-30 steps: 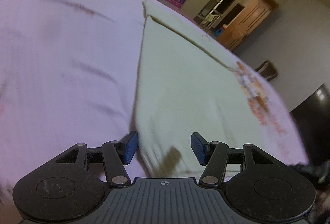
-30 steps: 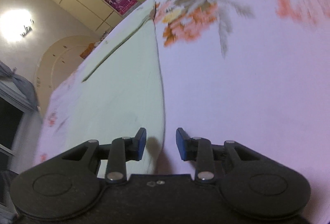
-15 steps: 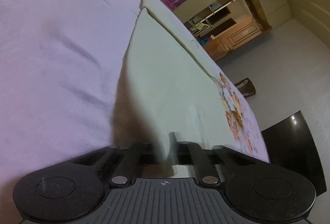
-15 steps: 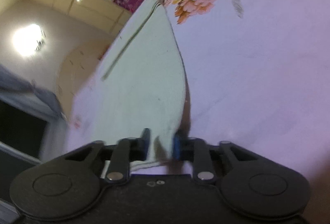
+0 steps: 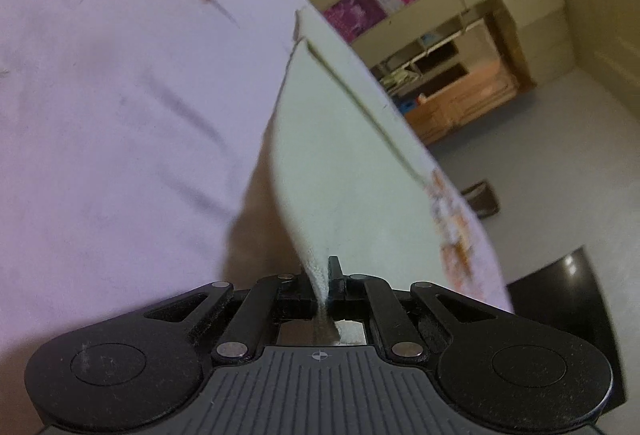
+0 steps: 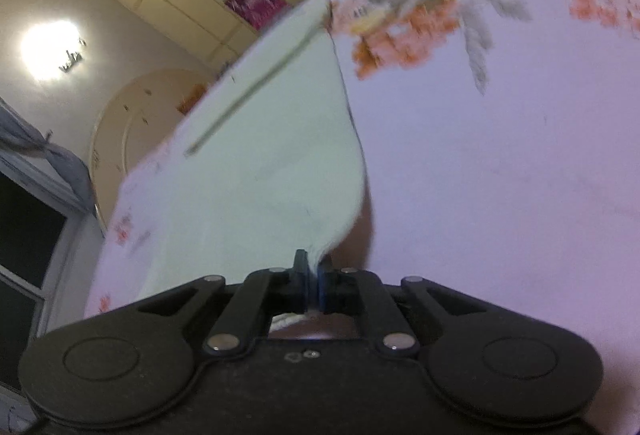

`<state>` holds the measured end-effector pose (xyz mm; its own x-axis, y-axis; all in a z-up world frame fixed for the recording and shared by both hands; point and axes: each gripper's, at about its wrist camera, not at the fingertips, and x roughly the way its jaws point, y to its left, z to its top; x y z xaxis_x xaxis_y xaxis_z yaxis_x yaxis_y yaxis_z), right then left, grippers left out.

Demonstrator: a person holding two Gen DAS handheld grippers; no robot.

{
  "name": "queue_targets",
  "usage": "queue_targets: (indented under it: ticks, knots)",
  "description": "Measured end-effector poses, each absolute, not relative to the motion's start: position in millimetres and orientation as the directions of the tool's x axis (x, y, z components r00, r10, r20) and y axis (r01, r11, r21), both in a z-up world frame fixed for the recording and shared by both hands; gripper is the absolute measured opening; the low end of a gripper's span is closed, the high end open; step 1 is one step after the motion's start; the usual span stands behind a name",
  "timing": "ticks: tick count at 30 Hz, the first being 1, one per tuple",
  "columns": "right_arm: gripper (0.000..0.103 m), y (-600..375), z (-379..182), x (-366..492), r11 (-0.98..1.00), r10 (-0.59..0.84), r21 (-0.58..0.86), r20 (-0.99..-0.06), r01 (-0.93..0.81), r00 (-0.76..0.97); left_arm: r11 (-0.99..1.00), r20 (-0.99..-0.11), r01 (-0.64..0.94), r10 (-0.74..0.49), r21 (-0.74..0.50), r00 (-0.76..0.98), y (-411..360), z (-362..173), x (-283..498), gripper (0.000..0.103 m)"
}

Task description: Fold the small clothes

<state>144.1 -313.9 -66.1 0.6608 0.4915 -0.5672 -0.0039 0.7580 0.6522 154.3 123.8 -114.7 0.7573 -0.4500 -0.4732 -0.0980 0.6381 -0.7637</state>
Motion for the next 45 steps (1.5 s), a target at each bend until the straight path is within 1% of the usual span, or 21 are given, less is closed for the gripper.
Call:
queue_targets:
  ticks: [3,6,9,13,18,21,26,32,36,37,38,39,40,41,42,43,45]
  knots:
    - [0.005,-314,-42,154,0.759,0.490,0.650,-0.526,-0.043,0.695,0.607,-0.414,-0.069,-0.451,-0.792,0.791,126,-97,167,0.004]
    - [0.005,-312,-20,173,0.766,0.490,0.637,-0.489,-0.087,0.721,0.590,-0.354,-0.020,-0.456,-0.807,0.817,121,-73,197,0.004]
    - [0.005,-308,-5,206,0.772,0.488,0.625,-0.464,-0.117,0.740,0.589,-0.313,0.016,-0.453,-0.808,0.835,118,-52,232,0.004]
    - [0.005,-306,14,251,0.783,0.472,0.608,-0.439,-0.134,0.765,0.599,-0.286,0.043,-0.443,-0.800,0.850,119,-29,281,0.004]
    - [0.005,-305,29,315,0.799,0.452,0.584,-0.428,-0.142,0.782,0.606,-0.296,0.023,-0.421,-0.795,0.857,130,-16,361,0.004]
    - [0.005,-304,25,359,0.804,0.451,0.578,-0.438,-0.141,0.778,0.621,-0.327,0.003,-0.416,-0.784,0.849,127,-24,413,0.004]
    - [0.005,-298,-1,428,0.802,0.454,0.586,-0.473,-0.115,0.755,0.650,-0.399,-0.055,-0.394,-0.758,0.828,131,-50,483,0.004]
    - [0.005,-298,-36,501,0.789,0.467,0.609,-0.510,-0.079,0.722,0.639,-0.426,-0.104,-0.374,-0.762,0.824,140,-82,543,0.004]
    - [0.005,-300,-61,541,0.767,0.485,0.640,-0.520,-0.056,0.703,0.647,-0.427,-0.087,-0.390,-0.758,0.816,141,-97,577,0.005]
    - [0.008,-300,-68,551,0.758,0.497,0.650,-0.520,-0.054,0.695,0.655,-0.425,-0.089,-0.375,-0.751,0.824,141,-97,582,0.005]
    - [0.014,-301,-73,558,0.752,0.500,0.657,-0.516,-0.053,0.695,0.659,-0.424,-0.093,-0.364,-0.747,0.829,142,-97,587,0.005]
    - [0.020,-301,-75,562,0.758,0.488,0.651,-0.513,-0.051,0.706,0.658,-0.418,-0.093,-0.357,-0.748,0.835,143,-97,589,0.008]
    - [0.031,-302,-75,564,0.766,0.472,0.641,-0.505,-0.053,0.723,0.657,-0.406,-0.087,-0.353,-0.749,0.843,144,-97,590,0.019]
    - [0.039,-303,-74,564,0.771,0.457,0.634,-0.490,-0.056,0.742,0.665,-0.396,-0.077,-0.344,-0.743,0.851,145,-97,591,0.048]
    - [0.040,-305,-72,563,0.769,0.455,0.636,-0.475,-0.064,0.753,0.692,-0.400,-0.083,-0.310,-0.717,0.863,145,-94,590,0.065]
    - [0.040,-308,-71,562,0.767,0.458,0.637,-0.463,-0.075,0.759,0.718,-0.399,-0.082,-0.284,-0.691,0.872,145,-92,589,0.065]
    - [0.040,-310,-68,557,0.780,0.450,0.619,-0.457,-0.089,0.767,0.737,-0.404,-0.070,-0.287,-0.672,0.869,149,-93,592,0.065]
